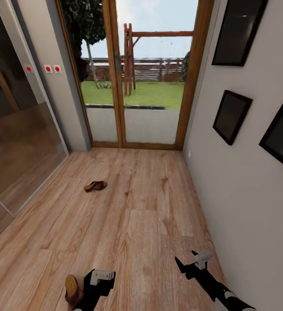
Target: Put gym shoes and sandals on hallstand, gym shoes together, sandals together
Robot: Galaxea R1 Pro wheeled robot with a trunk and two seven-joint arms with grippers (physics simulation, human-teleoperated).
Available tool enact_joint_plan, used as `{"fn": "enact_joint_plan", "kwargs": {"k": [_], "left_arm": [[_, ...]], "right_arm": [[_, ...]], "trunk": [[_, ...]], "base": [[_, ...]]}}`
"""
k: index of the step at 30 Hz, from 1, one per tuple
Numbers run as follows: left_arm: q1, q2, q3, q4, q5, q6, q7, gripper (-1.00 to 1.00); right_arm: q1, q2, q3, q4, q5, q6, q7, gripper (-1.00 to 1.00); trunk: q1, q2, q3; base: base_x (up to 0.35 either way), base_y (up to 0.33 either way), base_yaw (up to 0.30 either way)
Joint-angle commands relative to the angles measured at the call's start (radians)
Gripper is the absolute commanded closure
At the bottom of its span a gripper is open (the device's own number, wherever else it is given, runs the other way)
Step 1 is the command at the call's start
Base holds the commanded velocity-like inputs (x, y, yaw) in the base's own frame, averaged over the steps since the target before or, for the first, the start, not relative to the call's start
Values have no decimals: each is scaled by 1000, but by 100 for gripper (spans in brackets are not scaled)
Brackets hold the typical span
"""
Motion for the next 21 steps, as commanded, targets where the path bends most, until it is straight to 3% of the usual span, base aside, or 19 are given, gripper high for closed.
{"fn": "enact_joint_plan", "kwargs": {"k": [1, 9, 21], "left_arm": [[0, 0, 0, 0, 0, 0, 0, -100], [0, 0, 0, 0, 0, 0, -1, -100], [0, 0, 0, 0, 0, 0, 0, -100]], "right_arm": [[0, 0, 0, 0, 0, 0, 0, -100], [0, 0, 0, 0, 0, 0, 0, -100], [0, 0, 0, 0, 0, 0, 0, -100]], "trunk": [[0, 0, 0], [0, 0, 0], [0, 0, 0]], "base": [[0, -336, 0], [0, -299, 0], [47, -49, 0]]}}
